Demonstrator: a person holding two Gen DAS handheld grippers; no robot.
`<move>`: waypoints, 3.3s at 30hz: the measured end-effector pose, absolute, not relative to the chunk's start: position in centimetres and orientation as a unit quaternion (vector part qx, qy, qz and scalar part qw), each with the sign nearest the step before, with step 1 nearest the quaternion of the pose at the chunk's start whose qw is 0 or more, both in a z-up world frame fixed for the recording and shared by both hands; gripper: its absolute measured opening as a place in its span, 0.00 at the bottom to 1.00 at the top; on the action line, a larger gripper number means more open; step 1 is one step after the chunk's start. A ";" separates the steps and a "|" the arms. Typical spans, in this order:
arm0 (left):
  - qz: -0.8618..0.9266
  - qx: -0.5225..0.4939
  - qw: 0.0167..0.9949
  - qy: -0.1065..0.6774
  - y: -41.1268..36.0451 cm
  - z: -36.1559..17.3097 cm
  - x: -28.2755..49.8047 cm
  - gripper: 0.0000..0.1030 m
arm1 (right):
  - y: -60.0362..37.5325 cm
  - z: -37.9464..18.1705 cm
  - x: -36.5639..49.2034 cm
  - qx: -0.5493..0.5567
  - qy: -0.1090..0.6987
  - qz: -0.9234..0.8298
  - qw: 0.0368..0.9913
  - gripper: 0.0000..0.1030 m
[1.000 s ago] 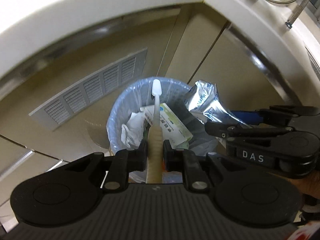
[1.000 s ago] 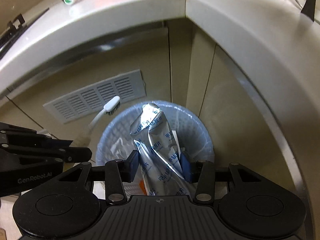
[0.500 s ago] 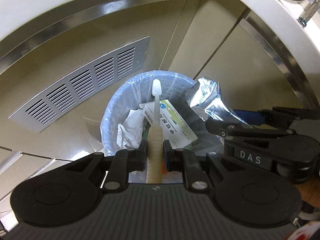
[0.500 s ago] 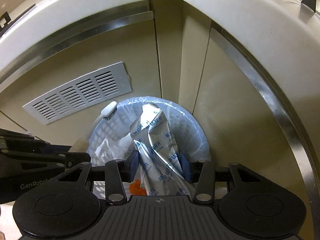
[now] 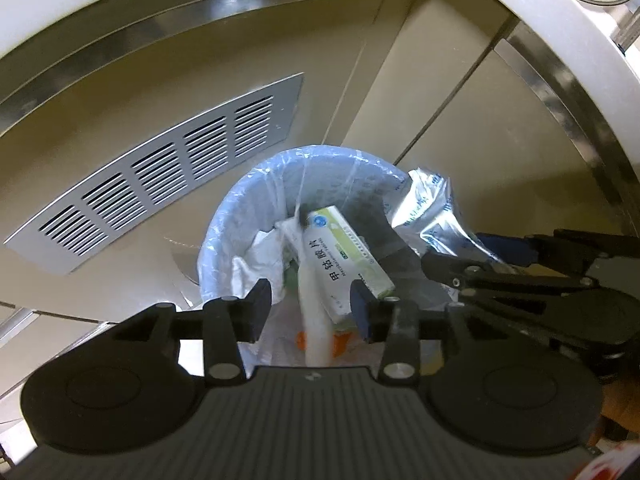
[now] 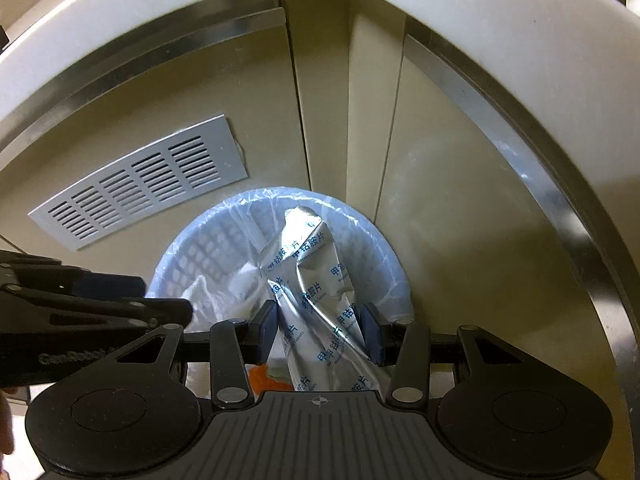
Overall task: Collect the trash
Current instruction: 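Open the left gripper to drop the toothbrush while the right drops the foil, then raise both tools back toward the counter, then grasp the red cap with the right gripper while the left grasps the orange-red bag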
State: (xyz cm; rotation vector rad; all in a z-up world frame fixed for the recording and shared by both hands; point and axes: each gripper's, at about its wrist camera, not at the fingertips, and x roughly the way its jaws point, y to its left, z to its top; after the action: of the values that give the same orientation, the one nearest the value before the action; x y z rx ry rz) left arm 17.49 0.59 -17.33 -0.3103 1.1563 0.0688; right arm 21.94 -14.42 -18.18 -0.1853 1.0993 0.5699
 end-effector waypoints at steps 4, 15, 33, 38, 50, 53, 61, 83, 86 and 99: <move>0.042 -0.153 0.823 0.545 1.0 -17.1 16.8 0.38 | -14.2 -18.3 22.1 -0.086 0.515 0.269 0.809 0.44; 0.060 -0.151 0.826 0.540 1.9 -16.6 15.1 0.38 | -13.8 -18.4 22.5 -0.071 0.517 0.276 0.807 0.44; 0.081 -0.154 0.824 0.540 4.3 -16.6 12.2 0.38 | -13.2 -18.8 22.0 -0.042 0.525 0.279 0.803 0.81; 0.075 -0.152 0.831 0.530 4.2 -16.0 11.9 0.38 | -13.4 -18.1 21.6 -0.048 0.520 0.278 0.806 0.81; 0.064 -0.148 0.855 0.493 3.4 -12.1 11.7 0.38 | -14.2 -14.5 20.3 -0.049 0.495 0.289 0.818 0.81; 0.062 -0.148 0.864 0.478 3.3 -10.5 11.3 0.39 | -14.8 -12.8 20.1 -0.041 0.481 0.296 0.824 0.81; 0.063 -0.142 0.890 0.428 3.2 -6.0 10.4 0.44 | -15.5 -6.9 18.7 -0.041 0.409 0.334 0.848 0.81; 0.057 -0.060 0.941 0.329 6.4 1.6 15.6 0.70 | -16.3 0.5 23.7 -0.011 0.305 0.303 0.903 0.81; 0.057 -0.004 0.946 0.319 6.4 2.8 17.9 0.72 | -16.0 0.6 26.4 -0.021 0.305 0.320 0.897 0.81; -0.002 0.218 0.909 0.357 6.4 2.8 28.3 0.86 | -13.1 0.8 40.1 -0.069 0.305 0.396 0.863 0.81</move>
State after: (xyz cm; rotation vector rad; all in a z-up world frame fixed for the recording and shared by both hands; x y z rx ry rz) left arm 28.30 6.38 2.84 0.4493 0.7358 -0.0033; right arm 40.07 -13.11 0.82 -0.1438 0.6393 0.8303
